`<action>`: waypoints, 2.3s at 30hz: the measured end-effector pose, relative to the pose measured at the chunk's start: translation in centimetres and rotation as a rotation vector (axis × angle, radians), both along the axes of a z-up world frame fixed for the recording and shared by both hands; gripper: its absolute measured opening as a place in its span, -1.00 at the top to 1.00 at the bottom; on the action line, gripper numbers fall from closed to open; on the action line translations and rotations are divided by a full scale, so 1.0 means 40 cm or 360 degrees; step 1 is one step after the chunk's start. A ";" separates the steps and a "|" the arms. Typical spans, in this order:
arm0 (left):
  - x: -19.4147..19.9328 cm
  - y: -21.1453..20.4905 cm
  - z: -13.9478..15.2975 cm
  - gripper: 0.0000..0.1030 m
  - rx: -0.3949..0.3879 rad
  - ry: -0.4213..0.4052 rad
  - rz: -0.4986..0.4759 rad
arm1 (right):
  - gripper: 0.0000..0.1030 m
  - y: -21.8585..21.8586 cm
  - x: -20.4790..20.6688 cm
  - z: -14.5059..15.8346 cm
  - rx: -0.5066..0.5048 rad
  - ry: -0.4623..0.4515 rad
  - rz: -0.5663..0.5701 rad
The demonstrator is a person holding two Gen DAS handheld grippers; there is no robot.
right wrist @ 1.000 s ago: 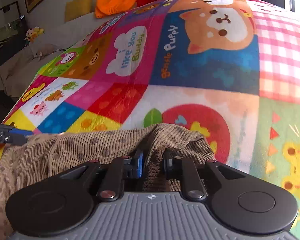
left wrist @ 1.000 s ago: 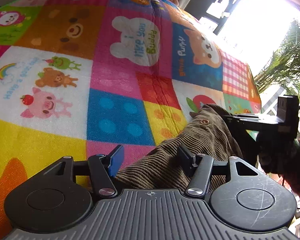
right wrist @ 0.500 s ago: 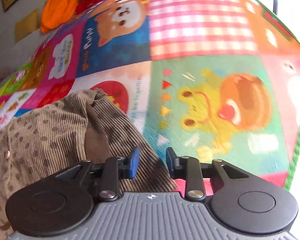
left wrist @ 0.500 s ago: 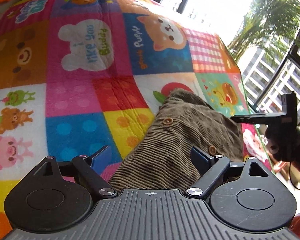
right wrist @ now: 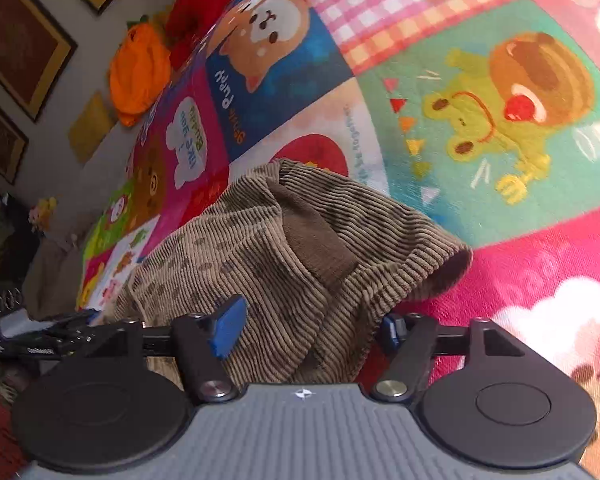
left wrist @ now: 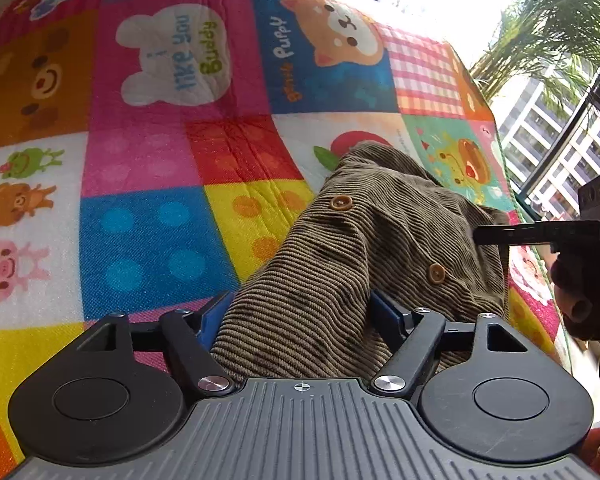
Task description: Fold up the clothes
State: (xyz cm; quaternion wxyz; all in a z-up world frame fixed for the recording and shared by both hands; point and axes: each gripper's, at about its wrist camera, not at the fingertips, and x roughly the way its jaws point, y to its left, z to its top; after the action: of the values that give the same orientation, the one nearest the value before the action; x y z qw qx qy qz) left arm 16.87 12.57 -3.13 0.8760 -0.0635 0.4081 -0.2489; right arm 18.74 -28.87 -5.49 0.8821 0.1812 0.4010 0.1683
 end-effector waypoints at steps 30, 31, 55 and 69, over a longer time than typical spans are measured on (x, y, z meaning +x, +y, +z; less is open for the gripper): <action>-0.217 -0.092 -0.005 -0.47 -0.0245 0.0074 -0.0148 | -0.01 0.169 0.296 0.074 -0.0587 -0.0435 0.0217; -0.222 -0.092 0.000 -0.47 -0.0224 0.0070 -0.0149 | -0.01 0.150 0.271 0.083 -0.0561 -0.0434 0.0223; -0.060 -0.067 -0.010 -0.46 -0.0268 -0.0122 0.0107 | -0.15 0.232 -0.223 -0.032 -0.0554 -0.0503 0.0901; -0.257 -0.103 -0.020 -0.77 0.0189 -0.0195 0.0102 | -0.45 0.169 -0.374 -0.003 -0.0714 -0.0425 0.1007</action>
State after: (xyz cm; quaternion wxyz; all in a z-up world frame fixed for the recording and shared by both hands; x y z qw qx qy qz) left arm 6.58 8.46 -3.91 0.9091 -0.0092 0.3654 -0.1997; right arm 3.79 -22.13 -5.61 0.8487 -0.1714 0.3457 0.3616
